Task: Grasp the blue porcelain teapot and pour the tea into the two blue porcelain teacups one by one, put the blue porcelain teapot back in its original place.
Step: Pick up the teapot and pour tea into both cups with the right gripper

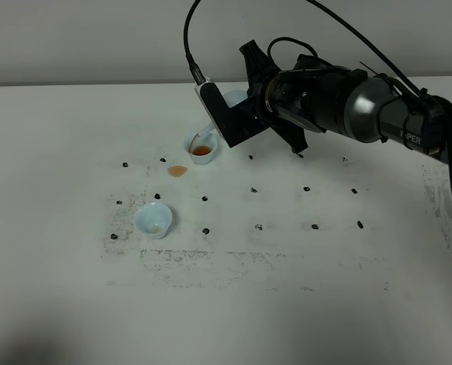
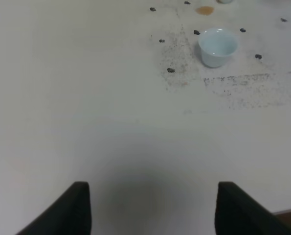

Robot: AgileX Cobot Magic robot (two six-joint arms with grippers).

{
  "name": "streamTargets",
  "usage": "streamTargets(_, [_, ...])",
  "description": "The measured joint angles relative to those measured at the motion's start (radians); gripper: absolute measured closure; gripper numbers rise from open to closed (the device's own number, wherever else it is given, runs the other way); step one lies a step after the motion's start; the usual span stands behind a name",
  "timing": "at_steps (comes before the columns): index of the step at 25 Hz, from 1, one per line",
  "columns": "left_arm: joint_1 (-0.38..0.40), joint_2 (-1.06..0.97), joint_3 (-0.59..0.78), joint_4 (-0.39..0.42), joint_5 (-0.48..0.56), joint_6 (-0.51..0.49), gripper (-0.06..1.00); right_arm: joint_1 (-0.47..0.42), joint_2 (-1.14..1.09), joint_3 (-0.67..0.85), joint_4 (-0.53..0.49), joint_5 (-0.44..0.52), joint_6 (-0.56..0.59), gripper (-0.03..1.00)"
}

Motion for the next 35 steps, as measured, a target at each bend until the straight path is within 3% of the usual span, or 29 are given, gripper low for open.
streamTargets(35, [0.0, 0.0, 0.0, 0.0, 0.0, 0.0, 0.38, -0.003, 0.0, 0.0, -0.008, -0.004, 0.005, 0.89])
